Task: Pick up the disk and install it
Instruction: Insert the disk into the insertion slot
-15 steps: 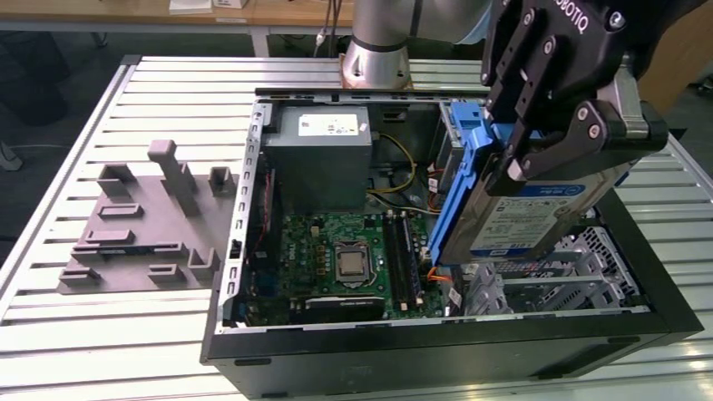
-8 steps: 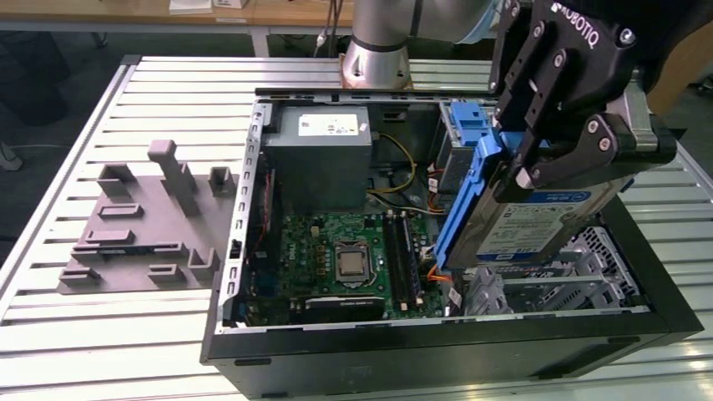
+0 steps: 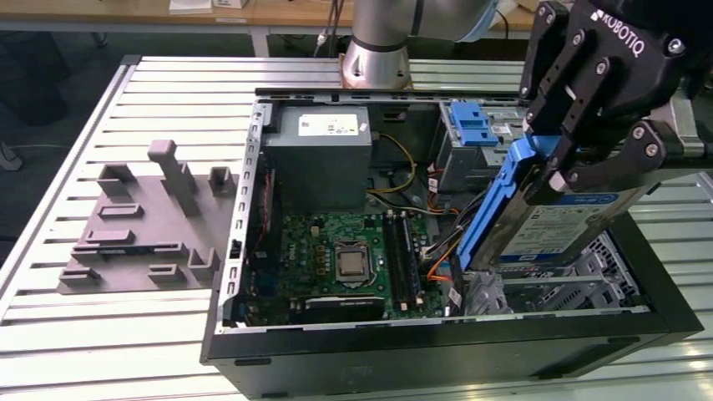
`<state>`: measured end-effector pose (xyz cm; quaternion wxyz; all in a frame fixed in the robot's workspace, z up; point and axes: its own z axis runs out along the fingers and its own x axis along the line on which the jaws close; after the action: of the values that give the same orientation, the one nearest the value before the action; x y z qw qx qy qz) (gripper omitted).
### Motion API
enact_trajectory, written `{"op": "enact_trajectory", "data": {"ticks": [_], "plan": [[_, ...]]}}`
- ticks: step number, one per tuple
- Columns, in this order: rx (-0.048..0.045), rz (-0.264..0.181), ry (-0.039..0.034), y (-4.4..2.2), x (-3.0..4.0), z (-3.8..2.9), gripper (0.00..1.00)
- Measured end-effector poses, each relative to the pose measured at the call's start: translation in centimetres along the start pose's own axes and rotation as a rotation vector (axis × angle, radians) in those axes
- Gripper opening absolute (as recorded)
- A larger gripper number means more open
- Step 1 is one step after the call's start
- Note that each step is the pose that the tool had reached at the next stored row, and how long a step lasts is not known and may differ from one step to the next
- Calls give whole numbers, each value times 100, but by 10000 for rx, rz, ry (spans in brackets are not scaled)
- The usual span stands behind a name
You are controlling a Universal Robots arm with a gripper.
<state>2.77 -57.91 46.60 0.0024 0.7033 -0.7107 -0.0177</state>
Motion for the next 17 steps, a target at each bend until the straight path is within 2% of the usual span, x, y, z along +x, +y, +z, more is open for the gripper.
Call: {"op": "enact_trajectory", "data": {"ticks": [13,17], "plan": [[1,0,-2,-8,0,1,36],[1,0,-3,-42,0,2,36]]}}
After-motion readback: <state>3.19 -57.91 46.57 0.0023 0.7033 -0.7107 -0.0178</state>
